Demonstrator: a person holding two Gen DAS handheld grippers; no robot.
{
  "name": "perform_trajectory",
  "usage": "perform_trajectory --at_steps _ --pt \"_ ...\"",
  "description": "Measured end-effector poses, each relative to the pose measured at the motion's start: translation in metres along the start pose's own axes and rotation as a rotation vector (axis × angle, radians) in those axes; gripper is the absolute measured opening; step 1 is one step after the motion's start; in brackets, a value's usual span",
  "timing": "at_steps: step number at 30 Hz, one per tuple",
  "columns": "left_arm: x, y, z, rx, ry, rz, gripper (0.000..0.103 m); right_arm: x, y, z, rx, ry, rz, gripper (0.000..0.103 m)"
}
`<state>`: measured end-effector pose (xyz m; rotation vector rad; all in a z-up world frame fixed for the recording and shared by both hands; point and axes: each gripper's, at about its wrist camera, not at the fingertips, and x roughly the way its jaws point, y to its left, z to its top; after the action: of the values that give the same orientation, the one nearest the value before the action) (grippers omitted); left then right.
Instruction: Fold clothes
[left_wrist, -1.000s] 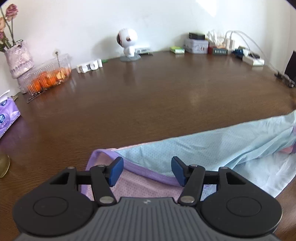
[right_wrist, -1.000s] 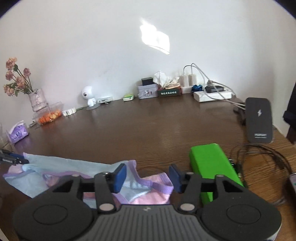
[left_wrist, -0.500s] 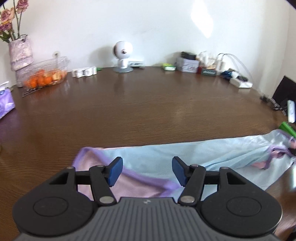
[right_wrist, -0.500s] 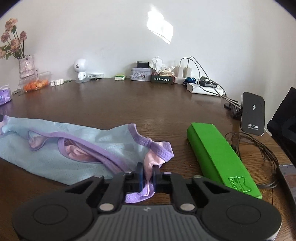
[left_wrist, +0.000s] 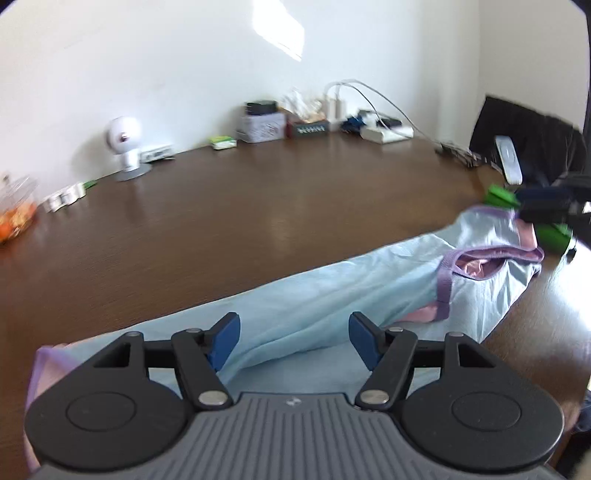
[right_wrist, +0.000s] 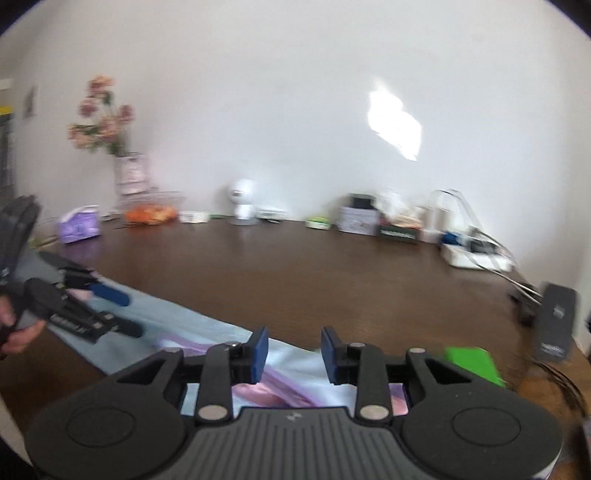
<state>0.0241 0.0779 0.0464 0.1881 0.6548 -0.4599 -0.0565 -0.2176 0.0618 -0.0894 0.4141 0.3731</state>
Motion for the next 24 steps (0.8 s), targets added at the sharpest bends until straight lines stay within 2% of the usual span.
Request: perform_trajectory --at_steps 1,3,5,6,7,8,9,10,12,13,16,17,19,20,21,22,24 --pt "-0.008 0.01 -0.005 0.011 -0.007 -0.006 0.067 0.013 0.019 0.004 -0.064 0.002 0.081 0.04" --pt "-0.014 0.025 -0.009 0.039 -0.001 -0.001 0.066 0.041 0.048 0.01 -0.202 0.028 0.19 0.044" --pt "-0.012 0.033 -0.009 0.052 0.017 0.012 0.066 0.071 0.07 0.011 -0.334 0.093 0.228 0.044" --pt "-0.01 0.036 -0.009 0.056 0.026 0.014 0.066 0.082 0.073 0.01 -0.368 0.137 0.246 0.039" --pt "-0.007 0.04 -0.01 0.055 0.038 0.011 0.064 0.093 0.076 0.01 -0.396 0.176 0.262 0.025" --pt "-0.002 0.044 -0.011 0.044 0.056 0.001 0.056 0.098 0.075 0.009 -0.405 0.199 0.273 0.012" --pt "0.003 0.048 -0.013 0.034 0.08 0.001 0.051 0.102 0.075 0.009 -0.414 0.208 0.278 0.003" --pt "0.006 0.051 -0.015 0.025 0.094 0.002 0.048 0.095 0.074 0.01 -0.425 0.158 0.262 0.003" --pt "0.005 0.057 -0.019 0.006 0.085 -0.011 0.048 0.07 0.074 0.016 -0.453 0.011 0.235 0.003" --pt "0.003 0.059 -0.021 0.0 0.082 -0.02 0.048 0.061 0.076 0.017 -0.489 -0.004 0.23 0.003" --pt "-0.005 0.066 -0.026 -0.01 0.076 -0.012 0.053 0.066 0.078 0.001 -0.596 0.11 0.255 0.003" --pt "-0.011 0.068 -0.027 -0.033 0.076 0.022 0.056 0.071 0.078 -0.005 -0.597 0.17 0.314 0.004" --pt "-0.033 0.072 -0.03 -0.104 0.069 0.117 0.061 0.076 0.083 -0.005 -0.635 0.269 0.403 0.012" --pt "-0.046 0.075 -0.033 -0.154 0.06 0.182 0.072 0.074 0.083 0.003 -0.637 0.253 0.436 0.016" --pt "-0.057 0.078 -0.037 -0.206 0.057 0.249 0.077 0.071 0.083 0.013 -0.63 0.229 0.471 0.032" --pt "-0.065 0.079 -0.043 -0.264 0.066 0.322 0.079 0.072 0.079 0.028 -0.596 0.18 0.506 0.053" --pt "-0.08 0.081 -0.054 -0.378 0.083 0.467 0.079 0.088 0.079 0.061 -0.561 0.102 0.543 0.062"
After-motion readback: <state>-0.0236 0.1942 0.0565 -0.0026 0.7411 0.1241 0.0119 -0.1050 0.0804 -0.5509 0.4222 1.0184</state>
